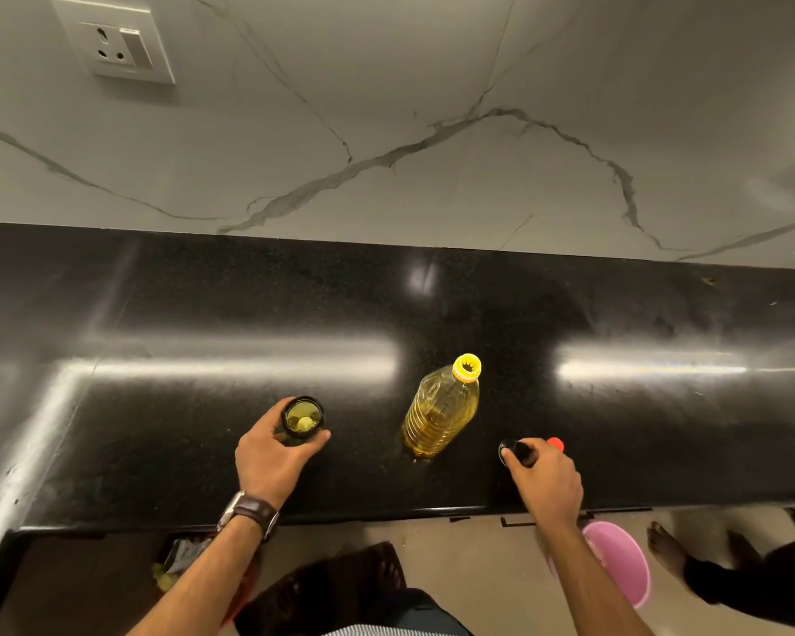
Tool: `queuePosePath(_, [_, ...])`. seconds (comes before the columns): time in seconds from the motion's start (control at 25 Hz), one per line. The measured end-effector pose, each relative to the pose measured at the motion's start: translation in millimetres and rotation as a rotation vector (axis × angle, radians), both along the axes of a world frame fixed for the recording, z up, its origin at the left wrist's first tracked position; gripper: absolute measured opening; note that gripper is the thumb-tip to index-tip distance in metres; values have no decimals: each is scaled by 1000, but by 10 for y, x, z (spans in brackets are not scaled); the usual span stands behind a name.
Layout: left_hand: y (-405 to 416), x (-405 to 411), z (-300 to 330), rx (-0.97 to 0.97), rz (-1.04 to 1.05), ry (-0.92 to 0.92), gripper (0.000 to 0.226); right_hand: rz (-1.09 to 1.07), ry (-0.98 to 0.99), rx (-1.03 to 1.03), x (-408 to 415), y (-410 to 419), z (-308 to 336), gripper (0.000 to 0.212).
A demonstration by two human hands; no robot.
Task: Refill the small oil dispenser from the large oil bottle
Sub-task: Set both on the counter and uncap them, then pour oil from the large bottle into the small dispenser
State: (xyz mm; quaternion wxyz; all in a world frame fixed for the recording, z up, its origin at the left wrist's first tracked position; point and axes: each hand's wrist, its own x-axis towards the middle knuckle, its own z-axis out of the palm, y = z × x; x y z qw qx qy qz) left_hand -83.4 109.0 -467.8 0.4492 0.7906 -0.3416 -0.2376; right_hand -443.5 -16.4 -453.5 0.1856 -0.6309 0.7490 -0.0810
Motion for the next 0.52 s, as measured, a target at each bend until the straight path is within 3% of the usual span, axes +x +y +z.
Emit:
queuePosePath(0.2, [5,0,-22,2,1,-11,75,4,-30,-12,-29,-57,-118,43])
queuePosePath(0.32, [-1,-2,-11,-3,0,-8,74,-15,-97,-6,-26,-4,-67,67])
queuePosePath(0.44, [1,-8,-5,-7,2,-7,73,41,-368,-101,118,134,25,81])
queuePosePath(0.52, [5,-2,-11,-5,6,-10,74,104,-647,-24,381,243,88,96])
